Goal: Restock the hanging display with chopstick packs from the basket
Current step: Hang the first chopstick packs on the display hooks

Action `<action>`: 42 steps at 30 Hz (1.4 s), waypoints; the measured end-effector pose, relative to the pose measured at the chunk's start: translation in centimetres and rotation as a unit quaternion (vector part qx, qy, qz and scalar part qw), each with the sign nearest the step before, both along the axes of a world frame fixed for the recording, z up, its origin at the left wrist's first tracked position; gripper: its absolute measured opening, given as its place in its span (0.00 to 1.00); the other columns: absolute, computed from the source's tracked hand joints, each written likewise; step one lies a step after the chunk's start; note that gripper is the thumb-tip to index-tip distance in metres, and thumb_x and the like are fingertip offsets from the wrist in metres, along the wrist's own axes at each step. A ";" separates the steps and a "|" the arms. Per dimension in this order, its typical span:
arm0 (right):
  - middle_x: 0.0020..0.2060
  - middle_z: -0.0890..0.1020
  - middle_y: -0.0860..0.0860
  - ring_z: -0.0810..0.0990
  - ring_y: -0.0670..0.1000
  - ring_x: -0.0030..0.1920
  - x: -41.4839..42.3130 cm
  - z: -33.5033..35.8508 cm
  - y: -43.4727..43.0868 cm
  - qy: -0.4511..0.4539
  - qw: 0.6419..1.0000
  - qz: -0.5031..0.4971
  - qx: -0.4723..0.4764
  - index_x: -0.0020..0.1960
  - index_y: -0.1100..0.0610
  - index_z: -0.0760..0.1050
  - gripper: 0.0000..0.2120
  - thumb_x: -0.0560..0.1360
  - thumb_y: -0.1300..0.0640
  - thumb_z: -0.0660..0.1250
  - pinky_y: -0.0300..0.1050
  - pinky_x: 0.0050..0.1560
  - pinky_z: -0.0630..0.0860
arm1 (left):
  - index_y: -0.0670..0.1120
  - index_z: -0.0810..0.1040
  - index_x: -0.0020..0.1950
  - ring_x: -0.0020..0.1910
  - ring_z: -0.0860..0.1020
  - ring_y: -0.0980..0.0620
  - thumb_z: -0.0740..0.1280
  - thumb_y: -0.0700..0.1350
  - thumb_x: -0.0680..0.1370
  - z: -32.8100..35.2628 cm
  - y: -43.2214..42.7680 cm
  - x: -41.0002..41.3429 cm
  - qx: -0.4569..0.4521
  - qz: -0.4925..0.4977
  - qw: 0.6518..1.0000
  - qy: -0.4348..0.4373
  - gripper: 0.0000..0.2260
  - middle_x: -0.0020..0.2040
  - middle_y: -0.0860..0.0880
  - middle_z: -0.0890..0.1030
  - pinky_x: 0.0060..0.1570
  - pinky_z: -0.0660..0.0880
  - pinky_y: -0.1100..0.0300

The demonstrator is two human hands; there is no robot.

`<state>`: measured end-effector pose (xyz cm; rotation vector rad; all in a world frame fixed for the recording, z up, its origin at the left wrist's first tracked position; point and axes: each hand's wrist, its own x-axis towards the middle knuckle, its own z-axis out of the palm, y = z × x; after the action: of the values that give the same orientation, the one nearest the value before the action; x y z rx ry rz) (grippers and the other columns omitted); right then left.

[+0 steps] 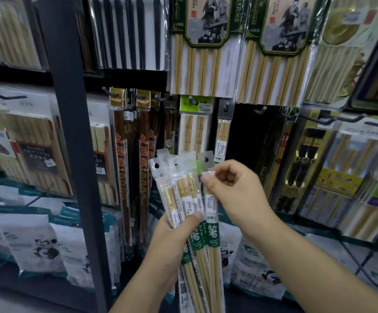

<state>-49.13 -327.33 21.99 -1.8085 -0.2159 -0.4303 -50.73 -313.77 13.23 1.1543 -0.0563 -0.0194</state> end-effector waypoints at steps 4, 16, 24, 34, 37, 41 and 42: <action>0.38 0.82 0.50 0.78 0.45 0.36 0.1 3.0 -0.9 -0.044 0.997 -0.025 0.052 0.46 0.49 0.83 0.04 0.79 0.54 0.71 0.41 0.39 0.77 | 0.51 0.85 0.55 0.49 0.87 0.47 0.77 0.47 0.72 -0.1 0.4 0.2 0.024 0.018 1.000 0.007 0.12 0.50 0.47 0.88 0.50 0.80 0.51; 0.25 0.75 0.42 0.70 0.40 0.25 2.0 7.8 0.0 -0.088 0.993 -0.052 0.060 0.37 0.56 0.81 0.18 0.84 0.55 0.63 0.32 0.28 0.69 | 0.60 0.85 0.54 0.50 0.86 0.57 0.76 0.47 0.76 -0.1 0.5 0.1 0.042 0.037 0.998 0.010 0.10 0.53 0.56 0.88 0.54 0.76 0.53; 0.32 0.67 0.55 0.65 0.49 0.32 3.1 8.4 0.2 -0.115 0.989 -0.080 0.050 0.46 0.74 0.73 0.18 0.83 0.57 0.63 0.34 0.30 0.66 | 0.59 0.84 0.54 0.49 0.85 0.59 0.76 0.48 0.76 -0.1 0.7 0.0 0.044 0.038 0.998 0.009 0.10 0.52 0.57 0.87 0.56 0.75 0.53; 0.38 0.81 0.48 0.78 0.46 0.38 3.8 6.0 -0.9 -0.105 0.982 -0.152 -0.031 0.45 0.54 0.80 0.13 0.83 0.48 0.64 0.33 0.36 0.72 | 0.50 0.80 0.61 0.49 0.87 0.43 0.75 0.43 0.78 -0.3 1.1 0.2 0.046 0.018 0.999 -0.008 0.13 0.51 0.45 0.88 0.50 0.82 0.49; 0.40 0.81 0.53 0.78 0.49 0.40 2.9 4.7 -0.9 -0.080 0.984 -0.157 -0.010 0.45 0.54 0.77 0.13 0.82 0.46 0.65 0.45 0.41 0.75 | 0.55 0.83 0.58 0.51 0.87 0.44 0.77 0.48 0.72 -0.3 1.0 0.2 0.050 0.005 0.999 -0.018 0.15 0.53 0.46 0.88 0.52 0.82 0.49; 0.39 0.82 0.56 0.81 0.51 0.38 1.3 2.5 0.0 -0.032 0.997 -0.045 -0.060 0.42 0.56 0.80 0.16 0.80 0.45 0.68 0.42 0.40 0.78 | 0.59 0.85 0.50 0.50 0.87 0.44 0.78 0.52 0.68 -0.2 0.8 0.2 0.052 -0.002 0.998 -0.029 0.12 0.52 0.44 0.88 0.48 0.84 0.51; 0.39 0.83 0.56 0.81 0.52 0.38 1.0 2.1 0.2 -0.022 0.997 -0.015 -0.079 0.42 0.56 0.81 0.15 0.80 0.45 0.68 0.42 0.39 0.79 | 0.59 0.85 0.51 0.51 0.87 0.44 0.78 0.54 0.67 -0.2 0.8 0.2 0.055 0.001 0.998 -0.032 0.13 0.52 0.45 0.88 0.52 0.83 0.46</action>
<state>-48.10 -327.13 24.08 -1.9602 -0.2582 -0.4859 -50.49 -313.00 13.05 1.2653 -0.1107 0.0168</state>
